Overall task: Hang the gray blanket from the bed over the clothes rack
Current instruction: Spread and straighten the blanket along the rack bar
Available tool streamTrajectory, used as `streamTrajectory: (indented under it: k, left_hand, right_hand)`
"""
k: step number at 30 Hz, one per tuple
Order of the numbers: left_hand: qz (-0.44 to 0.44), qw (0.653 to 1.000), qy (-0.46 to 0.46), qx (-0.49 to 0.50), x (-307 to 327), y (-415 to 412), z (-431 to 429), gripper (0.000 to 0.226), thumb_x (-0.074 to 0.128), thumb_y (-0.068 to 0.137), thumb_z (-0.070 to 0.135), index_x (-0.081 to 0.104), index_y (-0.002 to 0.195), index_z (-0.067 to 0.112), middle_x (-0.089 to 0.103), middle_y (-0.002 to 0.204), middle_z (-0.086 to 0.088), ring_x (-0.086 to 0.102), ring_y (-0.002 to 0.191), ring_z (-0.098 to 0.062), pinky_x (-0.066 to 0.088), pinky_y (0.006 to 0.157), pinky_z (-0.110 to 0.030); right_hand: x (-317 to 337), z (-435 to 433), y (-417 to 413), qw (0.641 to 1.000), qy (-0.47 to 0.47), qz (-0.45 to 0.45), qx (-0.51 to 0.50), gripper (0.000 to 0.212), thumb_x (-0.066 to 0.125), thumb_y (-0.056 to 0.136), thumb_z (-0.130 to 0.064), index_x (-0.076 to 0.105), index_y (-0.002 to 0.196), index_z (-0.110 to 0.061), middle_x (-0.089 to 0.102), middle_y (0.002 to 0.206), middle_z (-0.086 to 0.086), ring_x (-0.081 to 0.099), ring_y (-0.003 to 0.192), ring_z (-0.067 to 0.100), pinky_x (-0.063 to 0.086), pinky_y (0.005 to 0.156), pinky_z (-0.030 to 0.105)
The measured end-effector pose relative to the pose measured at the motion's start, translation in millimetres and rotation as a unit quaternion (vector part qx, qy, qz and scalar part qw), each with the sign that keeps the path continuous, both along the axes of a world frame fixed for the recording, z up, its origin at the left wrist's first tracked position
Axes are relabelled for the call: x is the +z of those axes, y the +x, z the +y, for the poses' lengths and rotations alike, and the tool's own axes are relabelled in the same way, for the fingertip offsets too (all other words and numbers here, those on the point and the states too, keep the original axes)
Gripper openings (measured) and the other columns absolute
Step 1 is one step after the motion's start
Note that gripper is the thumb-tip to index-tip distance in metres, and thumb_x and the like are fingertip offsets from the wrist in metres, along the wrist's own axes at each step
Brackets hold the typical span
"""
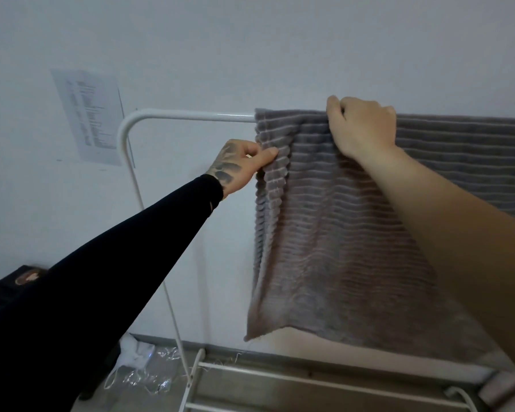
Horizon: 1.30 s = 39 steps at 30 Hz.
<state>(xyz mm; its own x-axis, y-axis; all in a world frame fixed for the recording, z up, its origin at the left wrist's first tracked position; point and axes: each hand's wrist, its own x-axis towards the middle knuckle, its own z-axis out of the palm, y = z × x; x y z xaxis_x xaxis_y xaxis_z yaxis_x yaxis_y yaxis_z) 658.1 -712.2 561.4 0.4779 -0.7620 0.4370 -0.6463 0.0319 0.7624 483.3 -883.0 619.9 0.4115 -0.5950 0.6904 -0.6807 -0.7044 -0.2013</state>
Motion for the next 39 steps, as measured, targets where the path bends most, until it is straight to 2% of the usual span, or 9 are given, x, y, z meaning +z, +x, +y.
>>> streamTrajectory:
  k: [4,9,15,20,23,27,30,35,39]
  left_hand:
    - [-0.093,0.994,-0.027,0.046,-4.6,-1.3,-0.4,0.048,0.081,0.086,0.041,0.062,0.067,0.001,0.059,0.063,0.002,0.052,0.059,-0.014,0.042,0.058,-0.027]
    - [-0.146,0.987,-0.015,0.064,-18.7,-0.8,-0.4,0.027,0.076,0.086,0.029,0.068,0.106,0.012,0.073,0.100,-0.007,0.067,0.092,-0.028,0.056,0.082,-0.040]
    - [-0.071,0.997,0.005,0.036,-26.6,19.5,-0.4,0.017,0.083,0.082,0.008,0.070,0.091,0.013,0.071,0.085,-0.003,0.066,0.077,-0.020,0.061,0.075,-0.034]
    - [0.045,0.998,-0.036,0.020,-18.1,38.2,5.1,0.024,0.081,0.081,-0.004,0.074,0.092,0.015,0.076,0.090,-0.012,0.068,0.073,-0.011,0.059,0.069,-0.025]
    - [0.123,0.992,-0.028,-0.027,-8.2,32.3,1.4,0.023,0.079,0.083,0.012,0.074,0.104,0.020,0.075,0.092,0.004,0.071,0.080,-0.007,0.052,0.073,-0.024]
    - [0.237,0.967,-0.042,-0.081,4.5,31.8,-2.6,0.021,0.071,0.096,0.036,0.077,0.105,0.017,0.078,0.103,0.001,0.071,0.095,-0.019,0.054,0.091,-0.033]
    - [0.220,0.968,-0.106,-0.051,11.6,36.0,-6.2,0.016,0.071,0.098,0.024,0.076,0.088,0.013,0.075,0.085,0.001,0.066,0.077,-0.015,0.052,0.077,-0.031]
    - [0.253,0.951,-0.177,0.001,7.2,33.9,-12.0,0.011,0.081,0.085,0.014,0.077,0.076,0.019,0.078,0.072,0.006,0.071,0.064,-0.007,0.053,0.057,-0.019]
    - [0.347,0.925,-0.152,-0.028,15.9,28.3,-14.5,0.018,0.087,0.075,0.035,0.079,0.080,0.019,0.077,0.075,0.004,0.069,0.062,-0.011,0.049,0.058,-0.022]
  right_hand:
    - [10.1,-5.9,6.4,0.997,-0.014,0.062,-0.036,0.071,0.020,0.104,-0.054,0.070,0.089,-0.006,0.065,0.088,0.022,0.058,0.079,0.040,0.043,0.078,0.045]
    - [19.6,-15.1,10.7,0.992,0.008,0.113,-0.061,0.072,0.019,0.102,-0.054,0.069,0.103,-0.002,0.058,0.090,0.020,0.050,0.079,0.036,0.037,0.075,0.042]
    - [17.4,-20.3,7.5,0.993,0.004,0.099,-0.057,0.062,0.021,0.100,-0.048,0.064,0.088,-0.006,0.047,0.069,0.008,0.048,0.068,0.032,0.035,0.073,0.040]
    - [3.4,-16.7,2.4,0.998,-0.036,0.040,-0.020,0.050,0.027,0.106,-0.038,0.059,0.081,-0.009,0.059,0.080,0.015,0.051,0.072,0.037,0.041,0.074,0.045]
    - [-8.4,-7.4,4.8,0.997,-0.077,0.015,0.022,0.051,0.027,0.110,-0.041,0.058,0.080,-0.013,0.068,0.081,0.014,0.056,0.074,0.036,0.043,0.089,0.050]
    - [-18.6,-1.7,3.1,0.992,-0.102,-0.017,0.069,0.043,0.038,0.110,-0.042,0.070,0.101,-0.015,0.074,0.101,0.011,0.064,0.099,0.040,0.040,0.094,0.049]
    - [-16.5,-1.3,-1.8,0.992,-0.094,-0.014,0.086,0.040,0.041,0.110,-0.043,0.072,0.114,-0.017,0.075,0.110,0.009,0.064,0.107,0.038,0.038,0.100,0.047]
    - [-8.2,3.8,-1.6,0.997,-0.070,0.023,0.033,0.047,0.034,0.111,-0.048,0.065,0.096,-0.017,0.073,0.095,0.009,0.065,0.096,0.038,0.036,0.108,0.052]
    - [-13.2,9.2,0.4,0.997,-0.076,-0.002,0.010,0.045,0.033,0.109,-0.049,0.060,0.088,-0.020,0.071,0.091,0.009,0.065,0.095,0.038,0.036,0.114,0.056]
